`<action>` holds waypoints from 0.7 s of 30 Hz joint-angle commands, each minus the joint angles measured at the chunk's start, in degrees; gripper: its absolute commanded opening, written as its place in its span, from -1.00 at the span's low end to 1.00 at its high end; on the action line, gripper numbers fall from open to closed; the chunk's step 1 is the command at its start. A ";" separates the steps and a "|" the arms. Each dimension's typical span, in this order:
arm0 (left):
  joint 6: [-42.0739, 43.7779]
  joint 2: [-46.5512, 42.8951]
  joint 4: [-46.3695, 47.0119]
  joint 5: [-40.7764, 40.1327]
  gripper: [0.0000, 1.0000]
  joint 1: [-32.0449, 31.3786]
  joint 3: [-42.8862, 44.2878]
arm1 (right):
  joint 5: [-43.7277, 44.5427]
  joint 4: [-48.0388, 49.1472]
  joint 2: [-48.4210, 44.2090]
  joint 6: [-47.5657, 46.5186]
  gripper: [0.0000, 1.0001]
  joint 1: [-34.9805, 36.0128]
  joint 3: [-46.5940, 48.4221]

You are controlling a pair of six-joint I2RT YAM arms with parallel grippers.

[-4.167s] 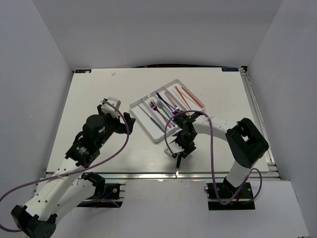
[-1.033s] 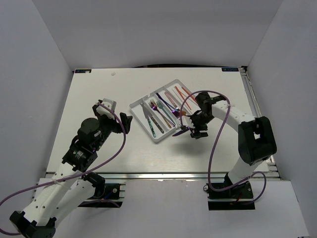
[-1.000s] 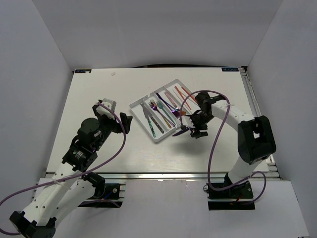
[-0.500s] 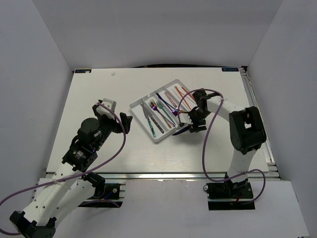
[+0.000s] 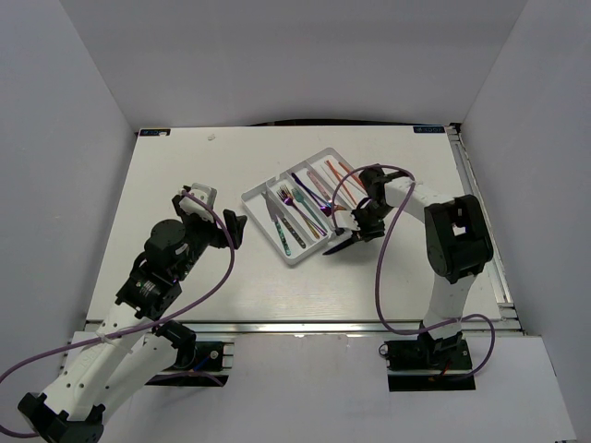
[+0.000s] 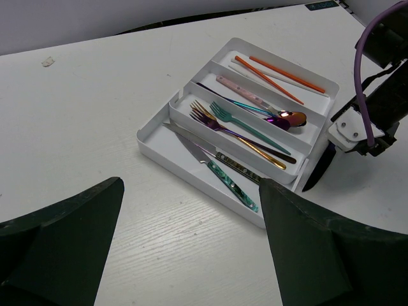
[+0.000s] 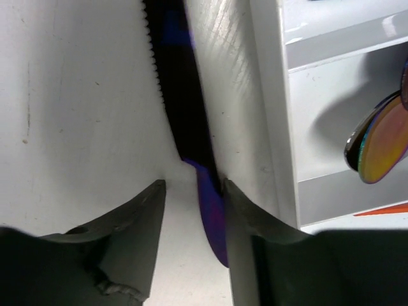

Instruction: Sort the eating utensils into containers

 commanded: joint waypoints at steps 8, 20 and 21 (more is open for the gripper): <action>0.67 -0.39 1.14 -0.60 0.96 0.11 -0.34 | 4.78 -1.83 1.47 -0.50 -0.13 3.05 -3.00; 0.58 -0.91 1.05 -0.43 0.96 0.11 -0.34 | 12.96 0.89 2.87 7.92 -0.43 10.09 -9.68; 0.67 -1.00 1.05 -0.43 0.96 0.11 -0.34 | 13.04 1.24 2.79 8.45 -0.46 10.18 -10.03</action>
